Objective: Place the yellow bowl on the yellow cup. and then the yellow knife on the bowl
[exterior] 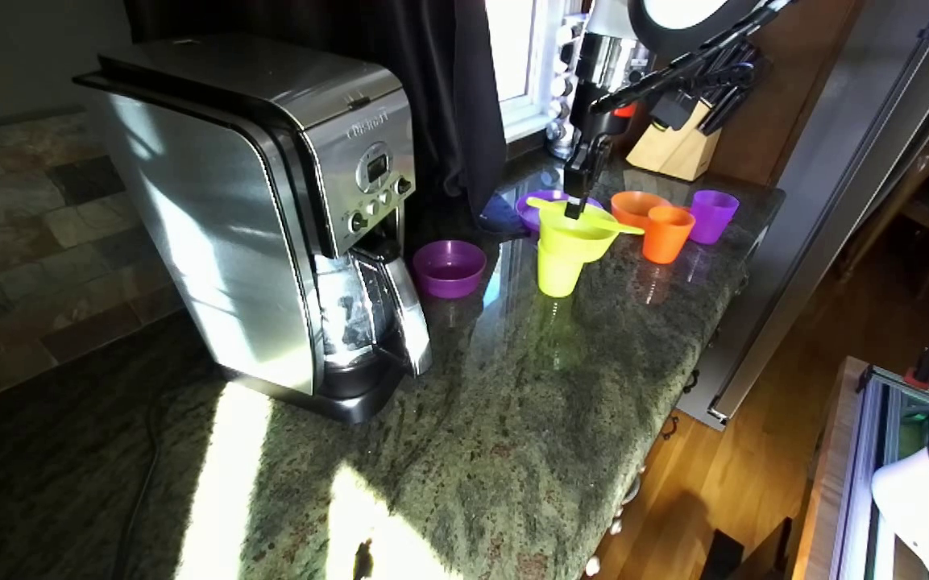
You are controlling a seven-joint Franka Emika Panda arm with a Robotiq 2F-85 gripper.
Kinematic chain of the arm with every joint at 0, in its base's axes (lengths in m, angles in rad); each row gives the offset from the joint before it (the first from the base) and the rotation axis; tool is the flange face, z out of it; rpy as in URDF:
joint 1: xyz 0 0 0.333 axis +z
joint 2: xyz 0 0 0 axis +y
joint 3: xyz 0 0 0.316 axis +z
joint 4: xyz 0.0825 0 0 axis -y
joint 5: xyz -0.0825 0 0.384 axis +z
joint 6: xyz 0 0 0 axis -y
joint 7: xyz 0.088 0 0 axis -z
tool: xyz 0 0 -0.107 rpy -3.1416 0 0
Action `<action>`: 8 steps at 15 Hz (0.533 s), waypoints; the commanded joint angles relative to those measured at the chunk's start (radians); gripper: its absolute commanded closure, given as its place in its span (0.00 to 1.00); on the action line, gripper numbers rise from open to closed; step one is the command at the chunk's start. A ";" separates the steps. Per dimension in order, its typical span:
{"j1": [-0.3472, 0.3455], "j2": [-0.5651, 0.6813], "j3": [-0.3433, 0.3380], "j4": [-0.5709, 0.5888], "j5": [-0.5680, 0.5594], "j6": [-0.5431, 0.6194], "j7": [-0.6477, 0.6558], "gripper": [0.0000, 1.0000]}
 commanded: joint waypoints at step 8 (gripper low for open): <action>-0.009 -0.007 -0.002 0.001 0.028 0.010 -0.034 0.08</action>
